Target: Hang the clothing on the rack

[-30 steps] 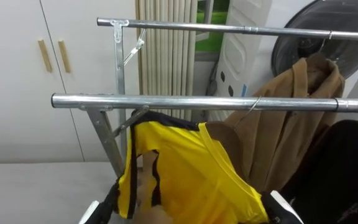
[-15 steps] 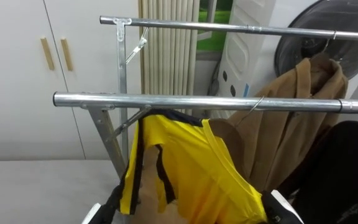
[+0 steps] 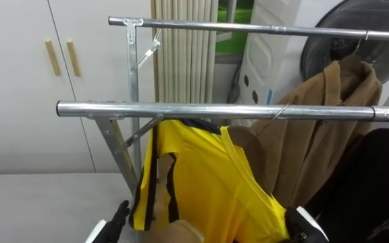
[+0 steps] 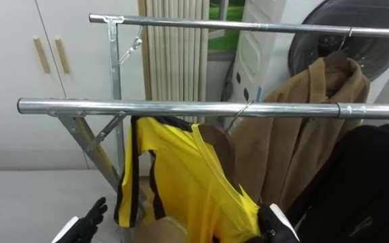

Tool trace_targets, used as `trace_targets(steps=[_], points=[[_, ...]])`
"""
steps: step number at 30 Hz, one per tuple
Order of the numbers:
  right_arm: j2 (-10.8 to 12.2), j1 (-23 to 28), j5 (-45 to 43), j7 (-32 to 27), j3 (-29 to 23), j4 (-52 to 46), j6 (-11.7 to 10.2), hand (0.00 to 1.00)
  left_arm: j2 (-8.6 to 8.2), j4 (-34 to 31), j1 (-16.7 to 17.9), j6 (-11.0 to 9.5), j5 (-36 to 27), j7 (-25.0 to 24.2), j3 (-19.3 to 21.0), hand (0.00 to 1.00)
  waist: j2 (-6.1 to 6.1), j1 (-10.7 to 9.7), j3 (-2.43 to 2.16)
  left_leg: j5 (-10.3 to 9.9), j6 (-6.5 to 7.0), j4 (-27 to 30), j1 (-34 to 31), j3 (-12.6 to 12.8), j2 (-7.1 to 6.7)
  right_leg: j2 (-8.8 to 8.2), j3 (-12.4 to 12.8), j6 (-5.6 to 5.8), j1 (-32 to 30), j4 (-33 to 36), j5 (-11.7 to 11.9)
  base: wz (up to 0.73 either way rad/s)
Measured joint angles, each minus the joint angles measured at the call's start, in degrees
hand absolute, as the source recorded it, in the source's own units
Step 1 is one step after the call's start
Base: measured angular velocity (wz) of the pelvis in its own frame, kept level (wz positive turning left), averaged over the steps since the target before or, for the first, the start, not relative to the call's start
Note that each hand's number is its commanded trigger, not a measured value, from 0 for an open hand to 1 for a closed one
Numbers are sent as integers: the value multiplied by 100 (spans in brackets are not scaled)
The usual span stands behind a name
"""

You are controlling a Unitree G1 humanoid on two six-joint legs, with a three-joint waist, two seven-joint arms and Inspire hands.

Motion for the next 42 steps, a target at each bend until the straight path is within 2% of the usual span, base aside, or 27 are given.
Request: trace_targets(steps=[4, 7, 10, 13, 16, 17, 20, 26, 31, 36, 42], points=[[9, 87, 577, 165, 9, -189, 76, 0, -18, 6, 5, 6, -37, -87, -1, 0, 36, -20, -9, -2, 0, -6, 1, 1, 4, 1, -1, -1, 0, 4, -5, 0], [9, 120, 1474, 375, -2, -250, 229, 0, -78, 5, 7, 8, -41, -92, 0, 0, 55, -21, -20, -2, -1, 1, 11, 0, 4, 0, 0, -1, 9, 4, -5, 0], [15, 155, 2240, 501, -9, -253, 286, 0, -76, 5, 20, 10, -57, -88, 2, 0, 53, -64, -17, 0, -2, -1, 23, -1, 4, 0, 4, -2, 6, 0, -5, 0], [171, 206, 3322, 567, -145, -272, 428, 0, -93, 5, 75, 50, -17, -64, 3, 0, 63, -151, 8, -1, -2, 0, 5, -19, 5, 0, 3, 1, 3, -15, -5, 0], [207, 353, 4011, 636, -258, -250, 428, 0, -135, 9, 81, 75, -25, -58, 2, 0, 92, -153, 35, -1, -2, -5, 26, -12, 5, 0, 1, 2, 40, -41, -4, 0], [210, 419, 4318, 698, -258, -163, 401, 0, -134, 17, 87, 75, -41, -33, 2, 0, 111, -177, 56, 0, -1, -2, 33, -8, 8, 0, -6, 5, 64, -75, 2, 0], [222, 613, 4730, 803, -250, -91, 402, 0, -133, 22, 85, 74, -60, 62, 2, 0, 145, -171, 69, 0, -1, -3, 16, -3, 8, 1, -8, 9, 36, -100, 12, 0], [215, 644, 4690, 1021, -246, 203, 403, 0, -134, 271, 92, 73, -55, 91, -2, 0, 139, -295, 67, 1, -1, -3, -8, -1, 10, 6, -4, -1, 6, -94, 5, 0], [74, 644, 3848, 1357, -254, 216, 427, 0, -112, 278, 91, 80, -27, 8, 53, 0, 85, -339, 50, 1, -1, -3, -25, 2, 12, 7, -10, -3, -15, -89, -3, 0], [-204, 631, 2719, 1812, -249, 538, 537, 0, -48, 212, 91, 203, -31, -213, 173, 0, -84, -298, -20, 1, 0, -3, -9, 13, 14, 7, -7, -3, 7, -99, -2, 0], [-247, 630, 2119, 1970, -255, 752, 537, 0, 19, 177, 90, 212, -55, -228, 235, 0, -220, -279, -22, 1, 0, -7, 15, 33, 12, 7, -1, 2, 19, -93, 1, 0]])
